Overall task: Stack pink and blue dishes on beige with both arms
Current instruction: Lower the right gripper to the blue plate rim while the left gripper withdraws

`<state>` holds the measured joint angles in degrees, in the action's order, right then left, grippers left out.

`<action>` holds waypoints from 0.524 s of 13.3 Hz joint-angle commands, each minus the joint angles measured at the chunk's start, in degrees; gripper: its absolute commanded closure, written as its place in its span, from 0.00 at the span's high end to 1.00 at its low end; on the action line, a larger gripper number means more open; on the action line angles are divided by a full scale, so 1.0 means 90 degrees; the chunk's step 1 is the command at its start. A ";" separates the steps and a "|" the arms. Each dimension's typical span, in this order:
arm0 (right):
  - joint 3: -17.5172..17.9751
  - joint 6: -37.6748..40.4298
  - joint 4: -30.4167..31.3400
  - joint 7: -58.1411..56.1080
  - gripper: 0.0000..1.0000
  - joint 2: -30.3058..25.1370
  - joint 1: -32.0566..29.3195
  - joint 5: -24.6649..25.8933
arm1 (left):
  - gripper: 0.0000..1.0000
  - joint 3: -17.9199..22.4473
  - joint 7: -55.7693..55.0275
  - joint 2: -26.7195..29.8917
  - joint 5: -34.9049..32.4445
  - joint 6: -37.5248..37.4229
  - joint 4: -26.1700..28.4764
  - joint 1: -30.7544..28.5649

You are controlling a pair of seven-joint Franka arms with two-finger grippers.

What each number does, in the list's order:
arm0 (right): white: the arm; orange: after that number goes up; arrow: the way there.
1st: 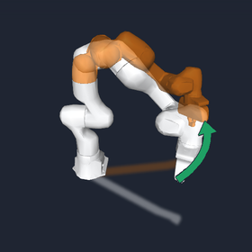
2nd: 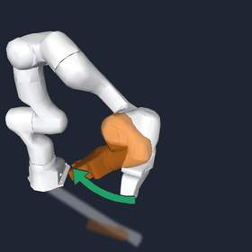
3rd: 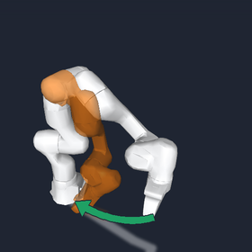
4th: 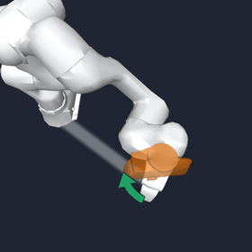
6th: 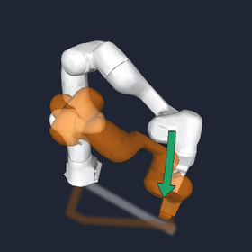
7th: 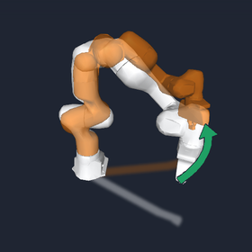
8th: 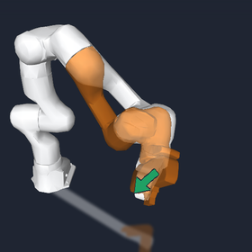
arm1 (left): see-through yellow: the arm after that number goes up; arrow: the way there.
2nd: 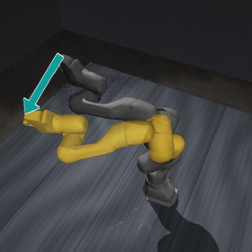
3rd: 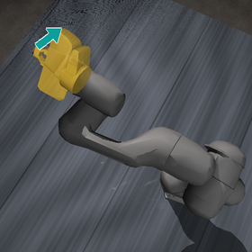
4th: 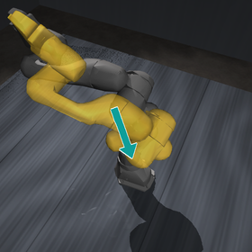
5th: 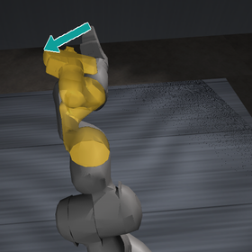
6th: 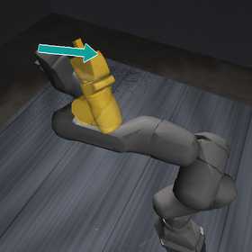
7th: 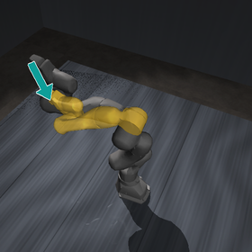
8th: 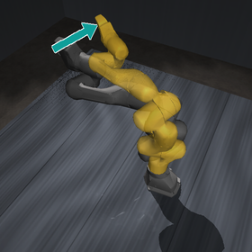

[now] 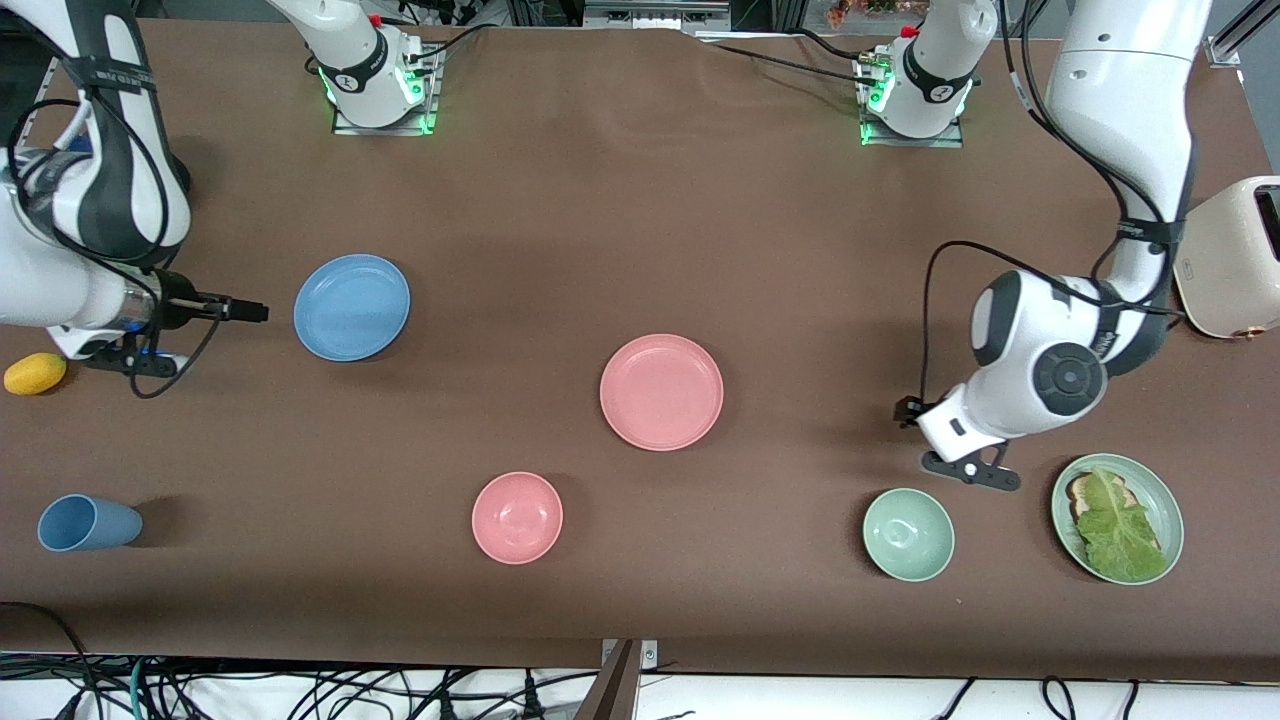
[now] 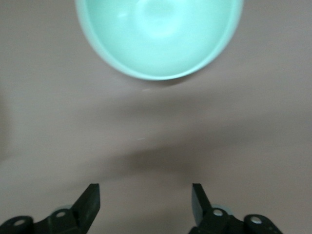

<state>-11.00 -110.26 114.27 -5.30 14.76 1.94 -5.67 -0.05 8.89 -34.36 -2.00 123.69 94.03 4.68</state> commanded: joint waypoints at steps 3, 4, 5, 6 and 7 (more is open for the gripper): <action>-0.0399 -0.0493 0.0595 -0.1148 1.00 0.0214 -0.0069 -0.1055 | 1.00 0.0259 0.0693 0.0370 0.0531 -0.0820 -0.0320 -0.0217; -0.0448 -0.0551 0.0595 -0.1498 1.00 0.0380 -0.0108 -0.1291 | 1.00 0.0269 0.0682 0.0390 0.0670 -0.1278 -0.0573 -0.0217; -0.0458 -0.0707 0.0604 -0.1859 1.00 0.0555 -0.0205 -0.1525 | 1.00 0.0279 0.0673 0.0390 0.0681 -0.1689 -0.0884 -0.0217; -0.0458 -0.0776 0.0604 -0.2114 0.99 0.0731 -0.0283 -0.1740 | 1.00 0.0337 0.0672 0.0400 0.0691 -0.2089 -0.1139 -0.0217; -0.0458 -0.0805 0.0624 -0.2358 0.96 0.0868 -0.0342 -0.2013 | 1.00 0.0386 0.0643 0.0458 0.0720 -0.2490 -0.1373 -0.0217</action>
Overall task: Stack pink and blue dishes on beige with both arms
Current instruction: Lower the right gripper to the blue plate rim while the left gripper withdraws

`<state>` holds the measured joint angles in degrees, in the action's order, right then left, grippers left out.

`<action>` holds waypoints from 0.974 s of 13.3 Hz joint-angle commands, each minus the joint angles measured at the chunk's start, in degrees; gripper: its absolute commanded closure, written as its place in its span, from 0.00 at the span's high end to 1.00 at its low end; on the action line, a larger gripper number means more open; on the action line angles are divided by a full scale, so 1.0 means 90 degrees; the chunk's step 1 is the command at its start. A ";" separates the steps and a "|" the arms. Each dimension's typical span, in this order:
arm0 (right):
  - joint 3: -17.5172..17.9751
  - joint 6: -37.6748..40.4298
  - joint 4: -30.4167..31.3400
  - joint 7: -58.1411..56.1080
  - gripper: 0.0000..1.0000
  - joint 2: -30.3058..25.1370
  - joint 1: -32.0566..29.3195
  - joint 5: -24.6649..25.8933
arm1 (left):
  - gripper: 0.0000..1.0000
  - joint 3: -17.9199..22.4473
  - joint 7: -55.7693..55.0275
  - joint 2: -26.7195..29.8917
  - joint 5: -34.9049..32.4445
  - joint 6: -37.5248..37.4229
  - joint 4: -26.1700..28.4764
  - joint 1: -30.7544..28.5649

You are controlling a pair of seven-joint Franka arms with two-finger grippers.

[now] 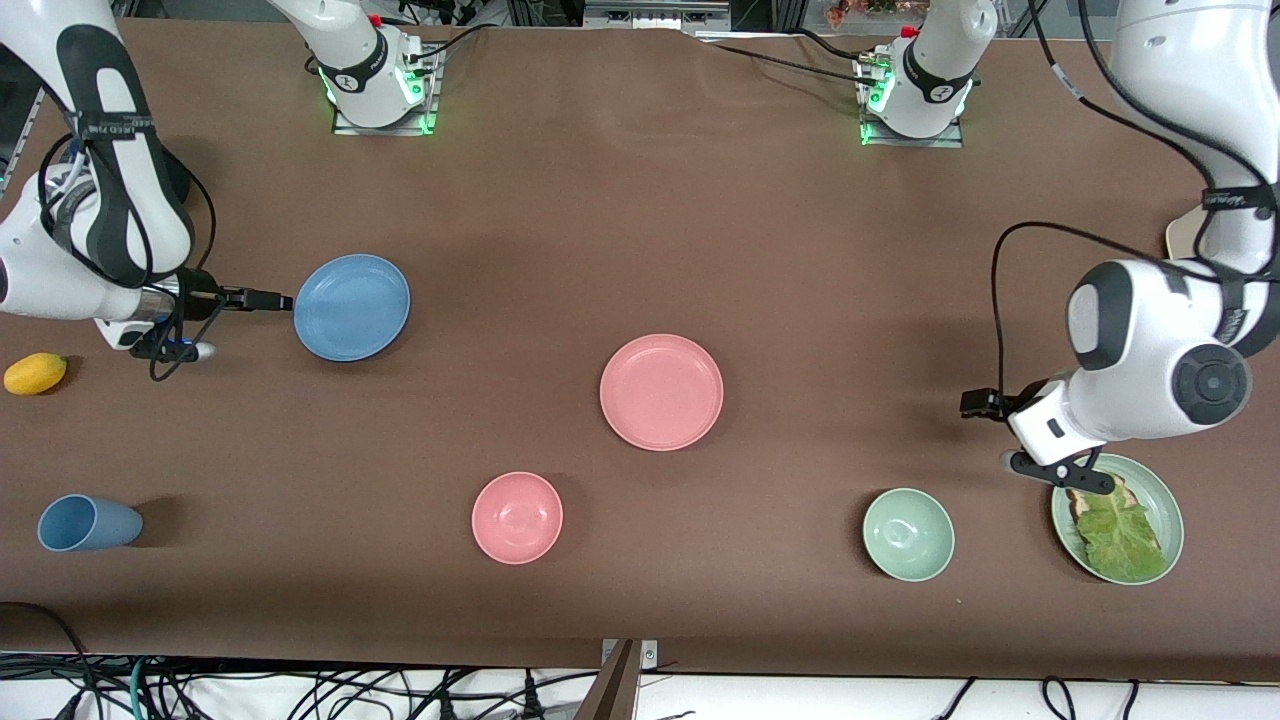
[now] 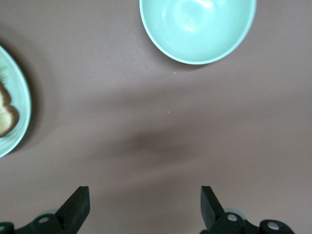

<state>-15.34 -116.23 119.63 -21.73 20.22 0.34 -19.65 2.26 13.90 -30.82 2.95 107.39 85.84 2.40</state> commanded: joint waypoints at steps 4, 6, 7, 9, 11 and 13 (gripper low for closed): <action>0.0025 -0.0621 0.0419 -0.1109 0.89 0.0448 -0.0194 -0.0863 | 1.00 0.0129 -0.0597 0.0591 0.0170 -0.1880 -0.0982 0.0026; 0.0025 -0.0612 0.0419 -0.1461 0.87 0.0634 -0.0204 -0.1202 | 1.00 0.0129 -0.0588 0.0913 0.0170 -0.2243 -0.1091 -0.0032; 0.0025 -0.0573 0.0419 -0.1511 0.78 0.0644 -0.0204 -0.1272 | 1.00 0.0129 -0.0588 0.1070 0.0170 -0.2312 -0.1091 -0.0052; 0.0025 -0.0592 0.0419 -0.1530 0.53 0.0644 -0.0194 -0.1273 | 1.00 0.0129 -0.0598 0.1324 0.0072 -0.2352 -0.1081 -0.0052; 0.0025 -0.0592 0.0419 -0.1628 0.23 0.0654 -0.0194 -0.1273 | 1.00 0.0139 -0.0597 0.1636 0.0082 -0.2711 -0.0984 -0.0062; 0.0035 -0.0602 0.0419 -0.1648 0.02 0.0654 -0.0175 -0.1273 | 1.00 0.0226 -0.0481 0.1871 0.0160 -0.2937 -0.0984 -0.0139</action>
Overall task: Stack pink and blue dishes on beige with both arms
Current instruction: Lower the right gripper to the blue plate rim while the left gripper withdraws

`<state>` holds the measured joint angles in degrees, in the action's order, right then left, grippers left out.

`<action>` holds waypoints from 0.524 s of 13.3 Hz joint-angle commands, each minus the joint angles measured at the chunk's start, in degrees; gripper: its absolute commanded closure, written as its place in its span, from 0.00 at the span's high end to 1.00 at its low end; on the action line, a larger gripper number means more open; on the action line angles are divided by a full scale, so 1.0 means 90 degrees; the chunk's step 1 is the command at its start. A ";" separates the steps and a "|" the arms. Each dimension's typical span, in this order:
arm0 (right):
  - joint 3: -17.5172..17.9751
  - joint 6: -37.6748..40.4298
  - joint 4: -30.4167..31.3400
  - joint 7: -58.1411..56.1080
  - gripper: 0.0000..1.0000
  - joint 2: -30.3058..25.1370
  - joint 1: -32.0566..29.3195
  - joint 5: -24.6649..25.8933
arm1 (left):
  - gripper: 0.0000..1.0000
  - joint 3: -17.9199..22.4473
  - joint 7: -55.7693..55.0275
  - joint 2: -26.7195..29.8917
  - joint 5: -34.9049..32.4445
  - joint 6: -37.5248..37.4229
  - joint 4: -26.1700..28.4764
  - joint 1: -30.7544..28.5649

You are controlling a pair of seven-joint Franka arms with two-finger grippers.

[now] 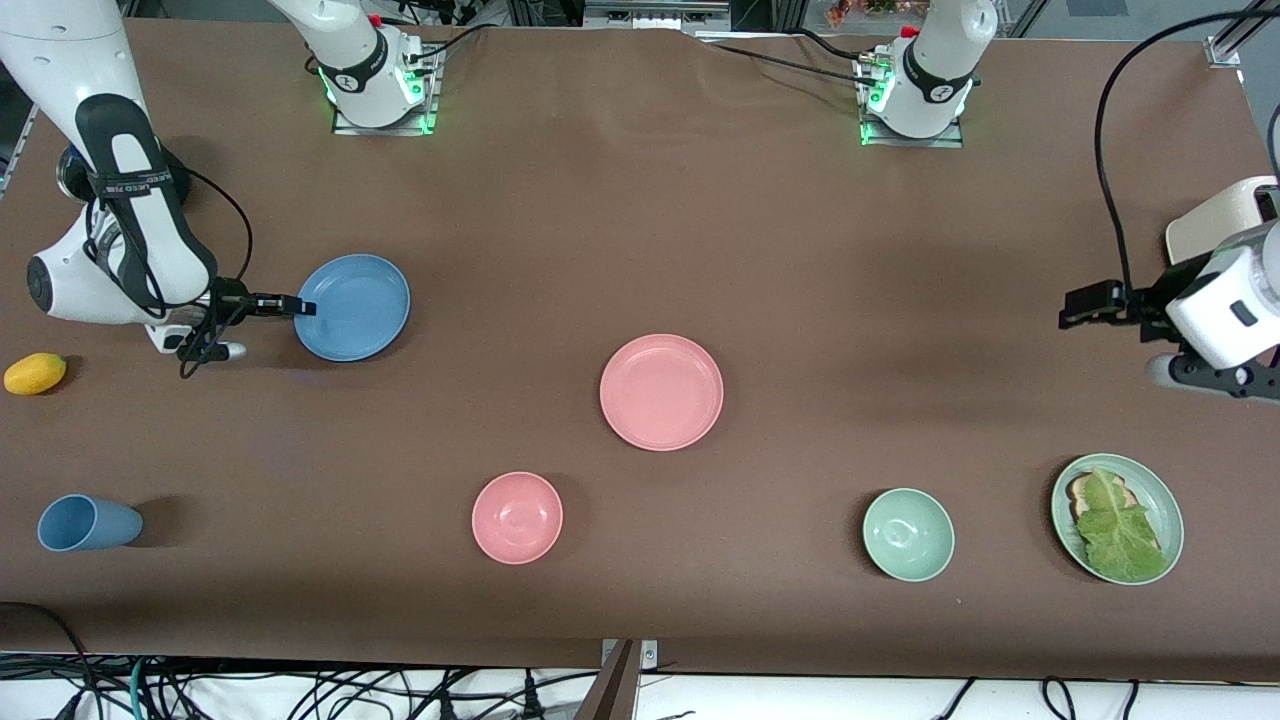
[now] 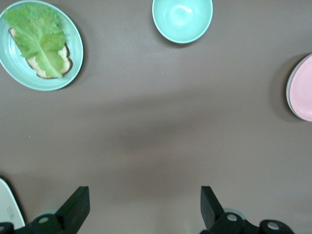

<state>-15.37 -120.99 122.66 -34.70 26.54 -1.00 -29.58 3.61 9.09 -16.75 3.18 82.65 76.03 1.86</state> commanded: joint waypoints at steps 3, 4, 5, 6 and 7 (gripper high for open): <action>0.0047 -0.0024 0.0033 -0.0227 0.00 -0.0097 -0.0016 -0.0160 | 1.00 0.0078 -0.0005 0.0473 0.0058 -0.0763 0.0107 -0.0003; 0.0057 0.0006 -0.0006 -0.0227 0.00 -0.0136 -0.0006 -0.0151 | 1.00 0.0068 0.0025 0.0493 0.0096 -0.1152 0.0098 0.0008; 0.0076 0.0025 -0.0016 -0.0217 0.00 -0.0223 0.0004 -0.0141 | 1.00 0.0049 0.0044 0.0503 0.0106 -0.1484 0.0078 0.0037; 0.0115 0.0161 -0.0093 -0.0130 0.00 -0.0369 0.0042 -0.0141 | 1.00 0.0019 0.0025 0.0503 0.0048 -0.1613 0.0078 0.0056; 0.0164 0.0385 -0.0278 -0.0110 0.00 -0.0477 0.0120 -0.0141 | 1.00 0.0029 -0.0004 0.0494 0.0057 -0.1605 0.0068 0.0066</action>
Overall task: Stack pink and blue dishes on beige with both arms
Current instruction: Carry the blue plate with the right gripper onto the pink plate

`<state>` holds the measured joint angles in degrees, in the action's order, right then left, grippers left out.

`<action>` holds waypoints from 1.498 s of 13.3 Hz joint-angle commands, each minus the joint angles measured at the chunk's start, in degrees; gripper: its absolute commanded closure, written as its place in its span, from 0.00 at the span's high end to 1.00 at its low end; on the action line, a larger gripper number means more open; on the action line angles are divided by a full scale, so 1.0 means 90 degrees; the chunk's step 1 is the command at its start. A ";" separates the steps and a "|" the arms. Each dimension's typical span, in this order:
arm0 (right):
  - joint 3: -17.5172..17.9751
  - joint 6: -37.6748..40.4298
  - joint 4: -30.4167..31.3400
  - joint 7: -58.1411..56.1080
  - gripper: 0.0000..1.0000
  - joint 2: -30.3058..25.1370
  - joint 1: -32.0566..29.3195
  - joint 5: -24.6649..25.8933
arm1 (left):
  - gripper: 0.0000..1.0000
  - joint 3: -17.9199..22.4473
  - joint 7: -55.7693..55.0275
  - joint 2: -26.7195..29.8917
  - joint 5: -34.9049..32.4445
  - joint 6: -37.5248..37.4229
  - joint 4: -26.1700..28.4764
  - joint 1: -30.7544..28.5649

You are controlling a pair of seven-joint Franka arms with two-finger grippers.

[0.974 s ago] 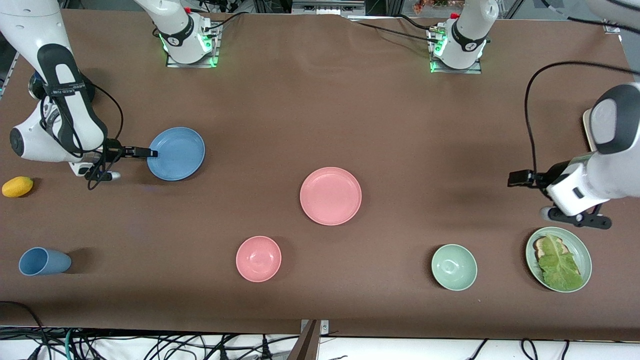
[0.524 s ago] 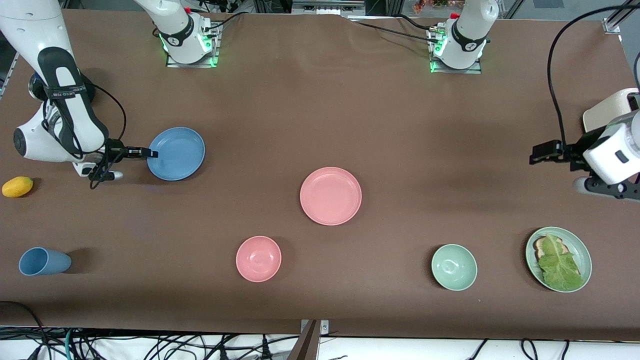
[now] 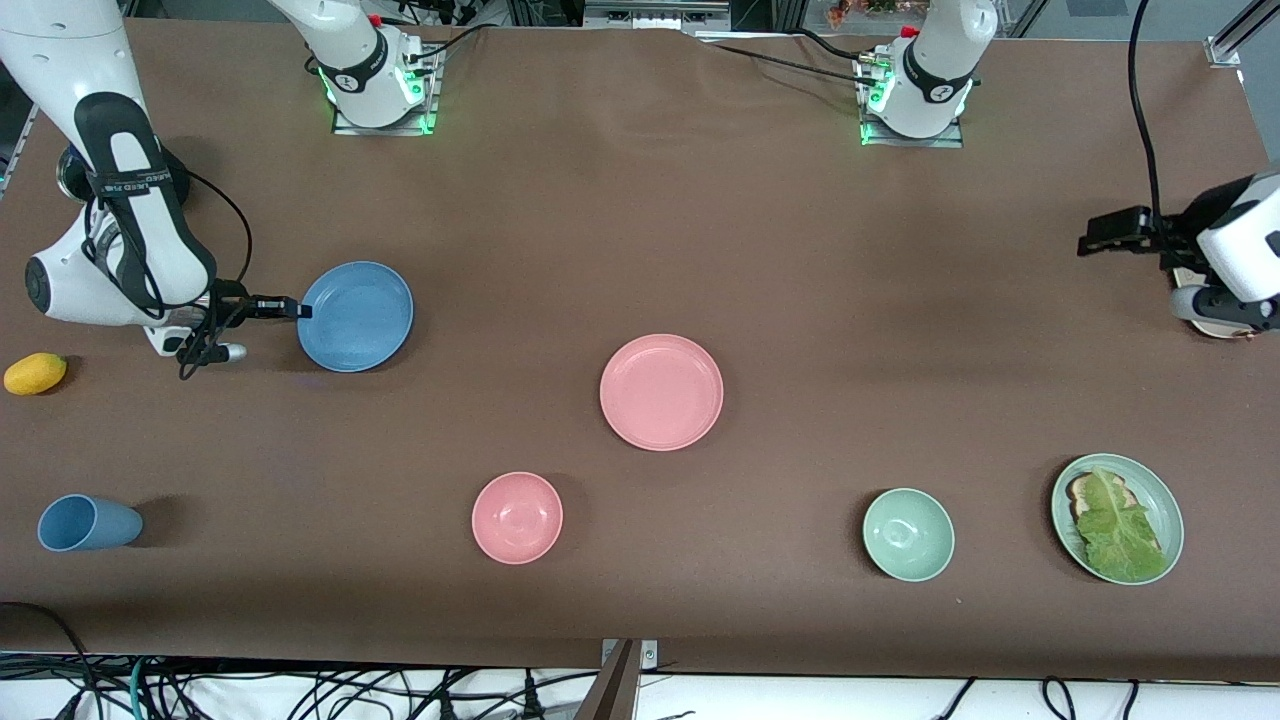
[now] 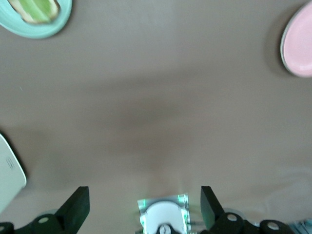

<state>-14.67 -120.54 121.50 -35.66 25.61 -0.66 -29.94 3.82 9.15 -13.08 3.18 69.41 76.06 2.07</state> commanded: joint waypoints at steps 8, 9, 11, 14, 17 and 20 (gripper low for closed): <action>0.0136 0.1851 -0.2238 0.2569 0.00 -0.0297 0.1857 -0.0101 | 1.00 0.0073 -0.0691 0.0378 0.0281 -0.0144 -0.0308 0.0200; 0.0136 0.1850 -0.2579 0.3165 0.00 -0.0142 0.2199 -0.0111 | 1.00 0.0083 -0.0849 0.0379 0.0465 -0.0144 -0.0307 0.0200; 0.0136 0.1695 -0.3243 0.4220 0.00 0.0345 0.2834 -0.0121 | 1.00 0.0073 -0.0773 0.0418 0.0477 -0.0163 -0.0248 0.0200; 0.0146 0.1305 -0.4414 0.5802 0.00 0.1175 0.3548 -0.0131 | 1.00 0.0073 -0.0491 0.0856 0.0409 -0.0164 0.0403 0.0200; 0.0136 0.0263 -0.4808 0.6976 0.00 0.1752 0.4270 -0.0121 | 1.00 0.0073 -0.0352 0.1052 0.0389 -0.0134 0.0689 0.0248; 0.0136 -0.0697 -0.4867 0.7253 0.00 0.2114 0.4818 -0.0082 | 1.00 0.0073 -0.0352 0.1617 0.0282 0.0390 0.1583 0.0375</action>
<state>-12.72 -124.29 80.31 28.05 42.25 40.57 -30.29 4.28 4.89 -4.35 6.29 68.72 82.08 4.71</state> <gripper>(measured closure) 0.956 0.000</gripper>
